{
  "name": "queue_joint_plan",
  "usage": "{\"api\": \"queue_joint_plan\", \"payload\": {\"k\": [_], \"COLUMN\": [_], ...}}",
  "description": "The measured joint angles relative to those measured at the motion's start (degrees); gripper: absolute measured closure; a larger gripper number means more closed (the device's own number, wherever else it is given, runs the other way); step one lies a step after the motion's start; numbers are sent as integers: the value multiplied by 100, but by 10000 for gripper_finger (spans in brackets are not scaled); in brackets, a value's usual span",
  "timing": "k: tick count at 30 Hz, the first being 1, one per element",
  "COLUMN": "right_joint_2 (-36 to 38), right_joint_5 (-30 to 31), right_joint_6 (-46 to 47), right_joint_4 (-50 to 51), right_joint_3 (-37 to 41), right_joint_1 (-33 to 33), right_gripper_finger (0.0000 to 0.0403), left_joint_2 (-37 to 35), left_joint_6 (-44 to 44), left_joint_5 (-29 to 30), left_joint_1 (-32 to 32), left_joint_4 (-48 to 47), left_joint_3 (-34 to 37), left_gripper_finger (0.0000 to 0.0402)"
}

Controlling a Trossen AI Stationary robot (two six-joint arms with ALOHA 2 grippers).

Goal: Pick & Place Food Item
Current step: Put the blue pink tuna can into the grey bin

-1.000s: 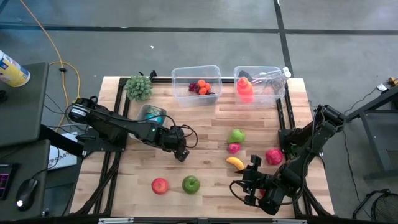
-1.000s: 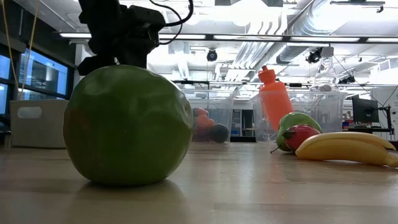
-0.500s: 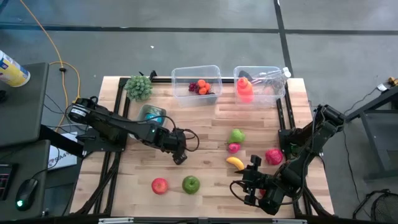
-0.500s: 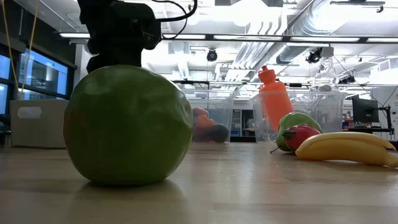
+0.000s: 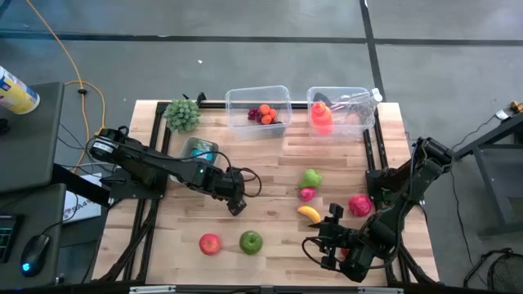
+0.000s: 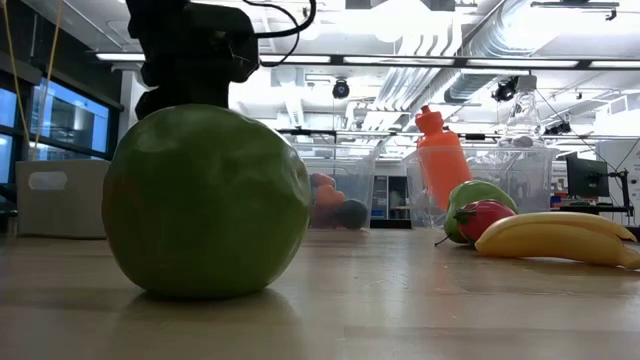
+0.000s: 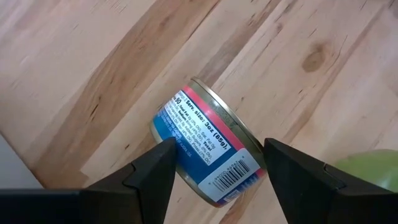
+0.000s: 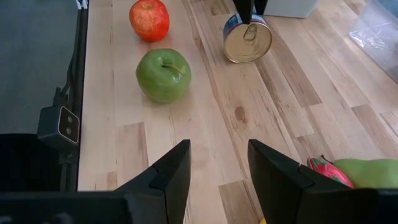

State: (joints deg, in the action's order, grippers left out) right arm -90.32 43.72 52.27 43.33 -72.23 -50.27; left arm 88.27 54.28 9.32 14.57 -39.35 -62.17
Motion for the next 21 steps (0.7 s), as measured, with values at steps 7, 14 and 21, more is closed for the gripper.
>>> {"api": "queue_joint_plan", "payload": {"k": [7, 14, 21], "right_joint_2": [0, 0, 0], "right_joint_5": [-18, -20, -20], "right_joint_6": [0, 0, 0], "right_joint_4": [2, 0, 0], "right_joint_3": [0, 0, 0], "right_joint_1": [1, 1, 0], "right_gripper_finger": [254, 254, 254], "left_joint_2": [0, 4, 9], "left_joint_6": [-1269, -2408, -2793], "left_joint_5": [-10, 340, 401], "left_joint_1": [103, 336, 461], "left_joint_4": [7, -14, -20], "left_joint_3": [2, 12, 15], "left_gripper_finger": [172, 172, 172]}}
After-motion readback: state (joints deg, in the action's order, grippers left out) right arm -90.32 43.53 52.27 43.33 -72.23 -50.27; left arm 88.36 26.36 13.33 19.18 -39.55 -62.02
